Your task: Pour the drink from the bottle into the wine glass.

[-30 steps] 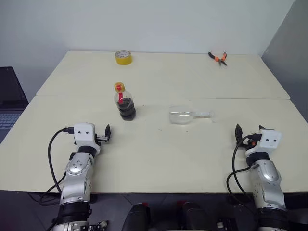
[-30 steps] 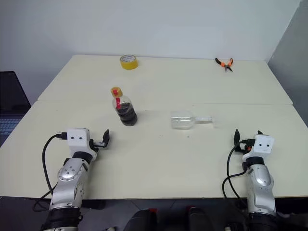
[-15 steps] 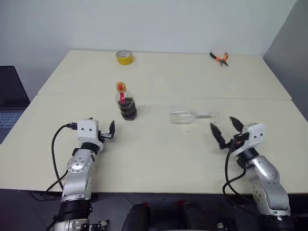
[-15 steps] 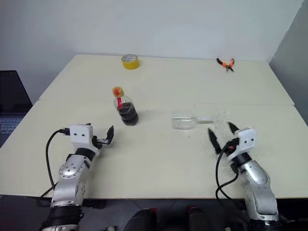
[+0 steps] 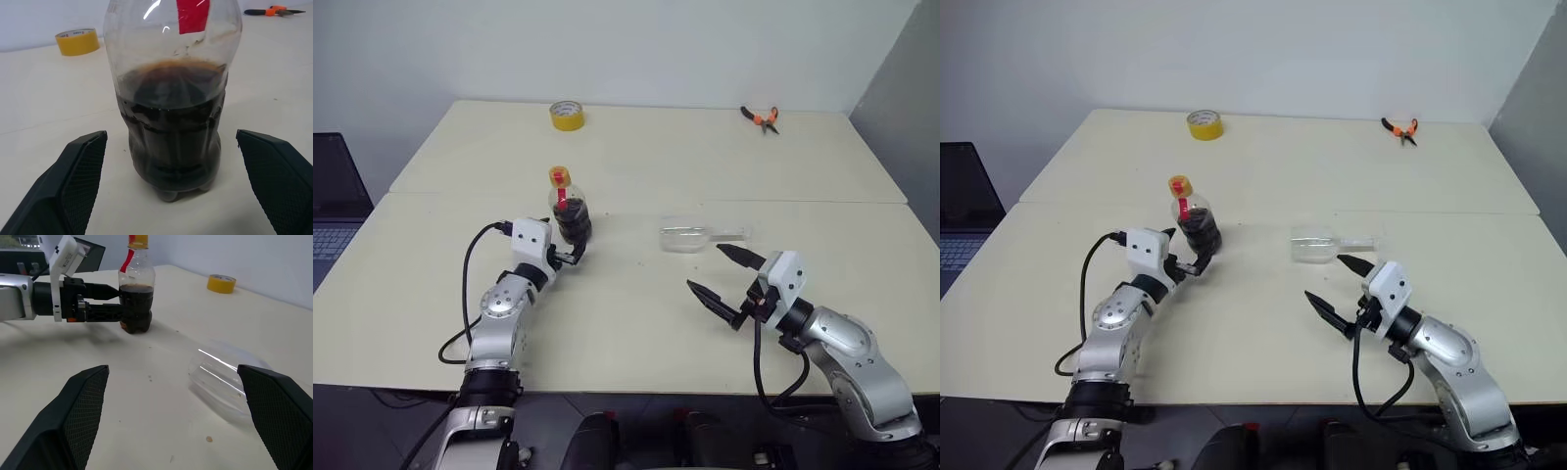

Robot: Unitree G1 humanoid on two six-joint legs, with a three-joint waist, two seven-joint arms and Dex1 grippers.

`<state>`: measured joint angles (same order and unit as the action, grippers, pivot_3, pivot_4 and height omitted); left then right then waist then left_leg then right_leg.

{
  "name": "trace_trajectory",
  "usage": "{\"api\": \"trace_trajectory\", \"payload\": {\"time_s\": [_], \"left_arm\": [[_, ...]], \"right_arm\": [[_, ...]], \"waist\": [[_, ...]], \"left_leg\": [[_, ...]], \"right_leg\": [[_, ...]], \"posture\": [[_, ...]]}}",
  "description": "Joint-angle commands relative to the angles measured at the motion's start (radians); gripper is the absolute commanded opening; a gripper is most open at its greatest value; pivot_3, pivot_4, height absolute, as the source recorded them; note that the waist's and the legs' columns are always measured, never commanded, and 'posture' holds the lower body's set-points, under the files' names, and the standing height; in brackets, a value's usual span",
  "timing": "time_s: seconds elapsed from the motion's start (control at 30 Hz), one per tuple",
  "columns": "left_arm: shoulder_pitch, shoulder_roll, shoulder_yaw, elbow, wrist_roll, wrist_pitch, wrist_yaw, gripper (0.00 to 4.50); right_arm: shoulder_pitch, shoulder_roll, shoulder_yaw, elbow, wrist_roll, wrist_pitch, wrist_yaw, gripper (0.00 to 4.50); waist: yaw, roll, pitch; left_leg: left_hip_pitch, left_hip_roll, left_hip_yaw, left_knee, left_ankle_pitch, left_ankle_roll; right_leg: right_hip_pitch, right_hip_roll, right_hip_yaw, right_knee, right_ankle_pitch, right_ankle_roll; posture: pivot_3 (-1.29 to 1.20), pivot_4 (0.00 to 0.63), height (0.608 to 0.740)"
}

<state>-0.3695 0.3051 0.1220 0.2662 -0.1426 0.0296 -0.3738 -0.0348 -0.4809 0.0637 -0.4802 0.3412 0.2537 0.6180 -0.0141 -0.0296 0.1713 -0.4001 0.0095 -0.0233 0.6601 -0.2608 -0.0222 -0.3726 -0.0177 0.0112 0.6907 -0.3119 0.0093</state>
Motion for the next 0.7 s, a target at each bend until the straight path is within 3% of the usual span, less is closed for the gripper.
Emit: {"api": "trace_trajectory", "payload": {"time_s": [0.03, 0.7], "left_arm": [[-0.037, -0.016, 0.012, 0.027, -0.017, -0.029, 0.006, 4.48], [-0.23, -0.057, 0.024, 0.305, -0.029, -0.132, 0.013, 4.48]], "right_arm": [[-0.021, -0.007, -0.002, -0.044, 0.008, 0.003, 0.012, 4.5], [-0.048, 0.014, 0.014, -0.041, -0.003, 0.016, 0.01, 4.5]], "waist": [[0.001, 0.0, 0.0], [0.008, -0.001, 0.0]], "left_leg": [[0.0, 0.0, 0.0, 0.0, 0.0, 0.0], [0.0, 0.0, 0.0, 0.0, 0.0, 0.0]], "right_leg": [[0.0, 0.0, 0.0, 0.0, 0.0, 0.0], [0.0, 0.0, 0.0, 0.0, 0.0, 0.0]], "posture": [[0.0, 0.15, 0.74], [0.0, 0.15, 0.74]]}}
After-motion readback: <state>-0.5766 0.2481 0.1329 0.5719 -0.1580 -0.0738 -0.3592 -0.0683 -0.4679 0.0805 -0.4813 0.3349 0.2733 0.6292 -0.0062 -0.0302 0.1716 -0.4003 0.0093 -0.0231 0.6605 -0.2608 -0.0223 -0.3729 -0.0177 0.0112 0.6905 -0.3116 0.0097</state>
